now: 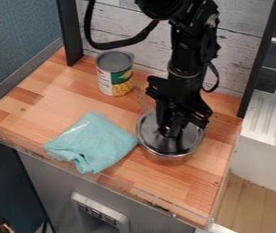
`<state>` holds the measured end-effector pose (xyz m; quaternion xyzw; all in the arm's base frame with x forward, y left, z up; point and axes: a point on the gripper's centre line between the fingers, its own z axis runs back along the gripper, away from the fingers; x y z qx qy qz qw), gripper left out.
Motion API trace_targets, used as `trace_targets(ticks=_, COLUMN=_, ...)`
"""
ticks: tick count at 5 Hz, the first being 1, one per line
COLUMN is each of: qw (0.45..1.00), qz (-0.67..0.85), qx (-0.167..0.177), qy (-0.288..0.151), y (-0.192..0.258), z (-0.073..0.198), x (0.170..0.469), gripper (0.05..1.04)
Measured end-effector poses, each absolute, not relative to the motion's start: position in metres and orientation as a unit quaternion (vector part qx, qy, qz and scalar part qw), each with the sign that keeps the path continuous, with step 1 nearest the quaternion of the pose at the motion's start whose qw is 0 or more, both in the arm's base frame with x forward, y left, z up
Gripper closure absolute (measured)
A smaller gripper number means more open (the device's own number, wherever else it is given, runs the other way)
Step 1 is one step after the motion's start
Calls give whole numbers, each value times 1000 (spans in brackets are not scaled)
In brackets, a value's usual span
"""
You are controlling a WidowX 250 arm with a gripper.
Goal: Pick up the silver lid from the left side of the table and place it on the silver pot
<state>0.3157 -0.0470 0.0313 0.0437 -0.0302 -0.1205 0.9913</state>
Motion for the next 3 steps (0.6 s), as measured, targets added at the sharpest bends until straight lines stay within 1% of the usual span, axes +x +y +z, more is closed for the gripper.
trace_targets(ticks=1, qw=991, qz=-119, qx=48, qy=-27, y=-46, z=31, x=315, gripper=454)
trace_targets(ticks=2, qw=990, qz=-117, qx=49, qy=-57, y=-46, z=55, x=317, gripper=159)
trace_targets(ticks=3, qw=990, qz=-117, qx=56, qy=-62, y=-50, z=68, x=313, gripper=71)
